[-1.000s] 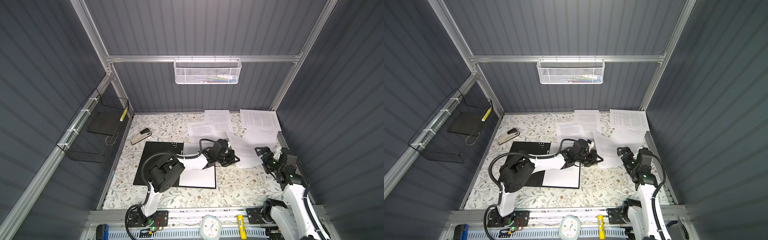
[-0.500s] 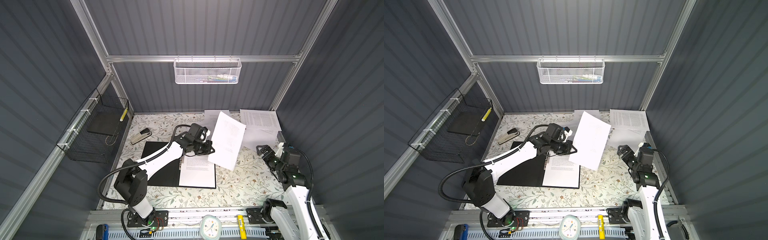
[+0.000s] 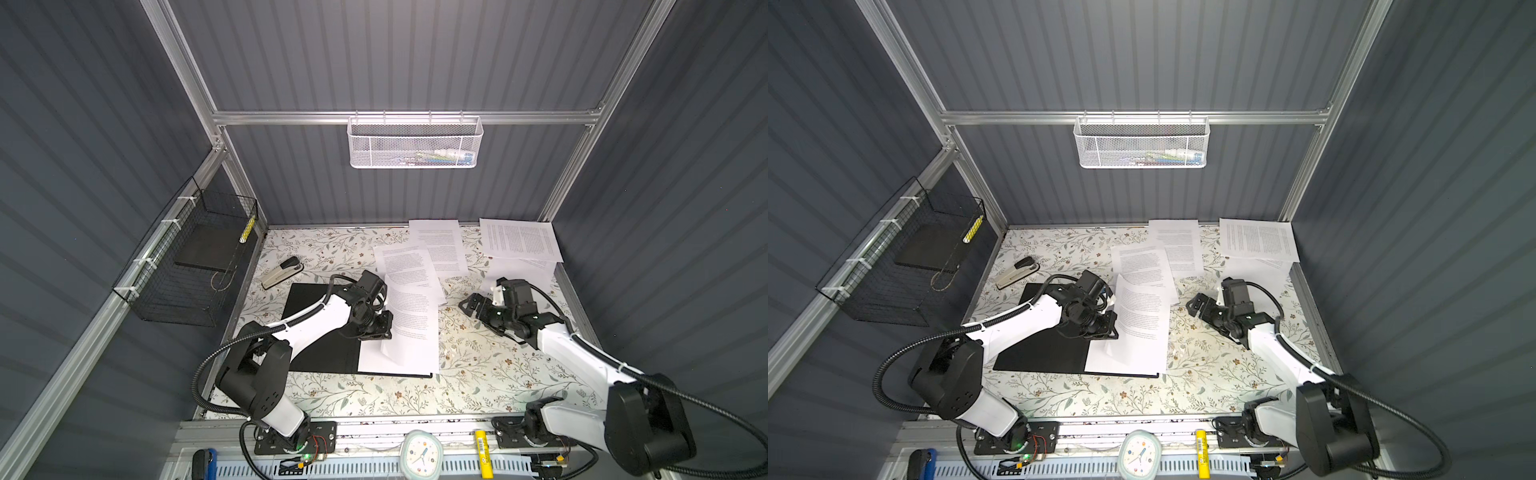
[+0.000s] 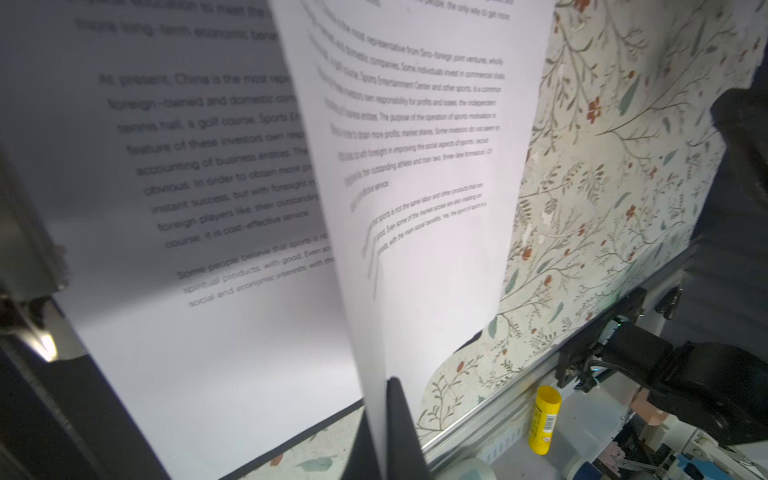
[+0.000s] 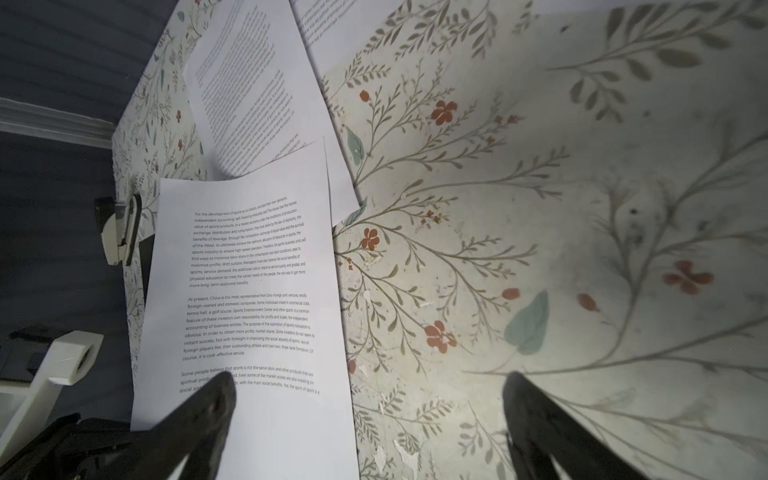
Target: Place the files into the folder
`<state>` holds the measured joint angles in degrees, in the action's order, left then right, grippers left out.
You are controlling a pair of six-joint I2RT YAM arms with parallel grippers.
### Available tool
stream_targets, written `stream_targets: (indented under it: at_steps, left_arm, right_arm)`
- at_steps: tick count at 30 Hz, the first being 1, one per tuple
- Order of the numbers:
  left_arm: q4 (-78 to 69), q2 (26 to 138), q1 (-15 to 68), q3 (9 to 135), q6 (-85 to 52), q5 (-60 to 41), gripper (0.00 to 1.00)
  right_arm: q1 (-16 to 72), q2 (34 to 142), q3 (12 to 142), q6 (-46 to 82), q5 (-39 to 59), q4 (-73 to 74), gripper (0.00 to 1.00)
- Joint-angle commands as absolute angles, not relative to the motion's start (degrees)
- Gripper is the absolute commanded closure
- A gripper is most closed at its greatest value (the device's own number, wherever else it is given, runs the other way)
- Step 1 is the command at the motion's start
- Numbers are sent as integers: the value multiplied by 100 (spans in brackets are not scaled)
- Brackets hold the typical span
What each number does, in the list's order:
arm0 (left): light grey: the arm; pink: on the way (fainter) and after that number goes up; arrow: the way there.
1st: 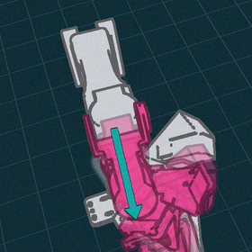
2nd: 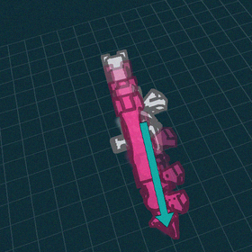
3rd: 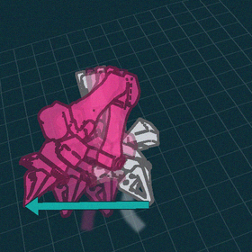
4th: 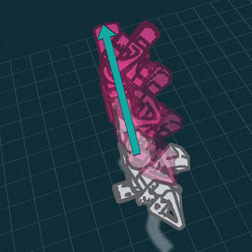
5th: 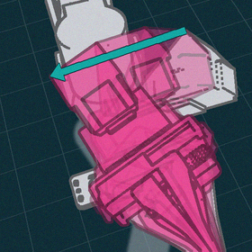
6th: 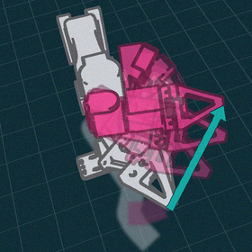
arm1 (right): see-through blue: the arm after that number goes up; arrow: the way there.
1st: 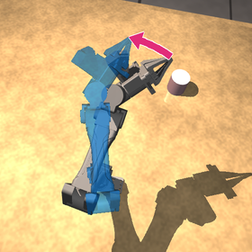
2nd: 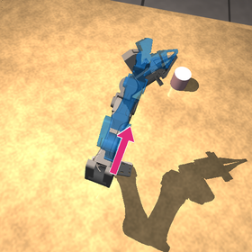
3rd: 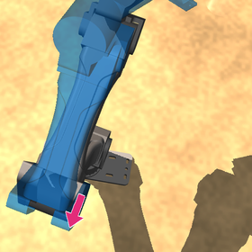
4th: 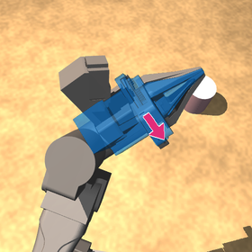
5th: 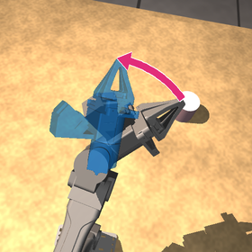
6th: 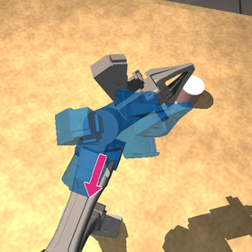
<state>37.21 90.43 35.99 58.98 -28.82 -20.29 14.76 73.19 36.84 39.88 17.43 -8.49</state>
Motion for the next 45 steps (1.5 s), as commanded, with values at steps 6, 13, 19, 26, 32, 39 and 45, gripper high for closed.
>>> stream_targets:
  at_steps: [6, 13, 19, 26, 32, 39, 45]
  left_arm:
    - [3836, 9014, 3529, 5691, -2698, -1621, 100]
    - [3677, 9090, 3523, 5626, -2837, -1589, 100]
    - [3530, 9166, 3509, 5478, -2897, -1616, 100]
    - [3480, 9258, 3513, 5442, -2881, -1570, 100]
    - [3514, 9280, 3516, 5449, -2839, -1516, 100]
    - [3411, 9315, 3516, 5409, -2881, -1552, 100]
    - [3376, 9325, 3515, 5370, -2900, -1581, 100]
  right_arm:
    - [2064, 8348, 4202, 3853, 2189, -372, 2]
    - [2283, 8962, 4419, 3788, 2277, -211, 8]
    - [2389, 9504, 4569, 3850, 2418, -21, 12]
    - [2512, 9910, 4822, 3889, 2446, -55, 13]
    - [2515, 10031, 4896, 4190, 2318, -228, 13]
    - [2613, 10067, 4725, 4706, 2603, -1, 13]
    - [2621, 9731, 4485, 4854, 2862, 424, 13]
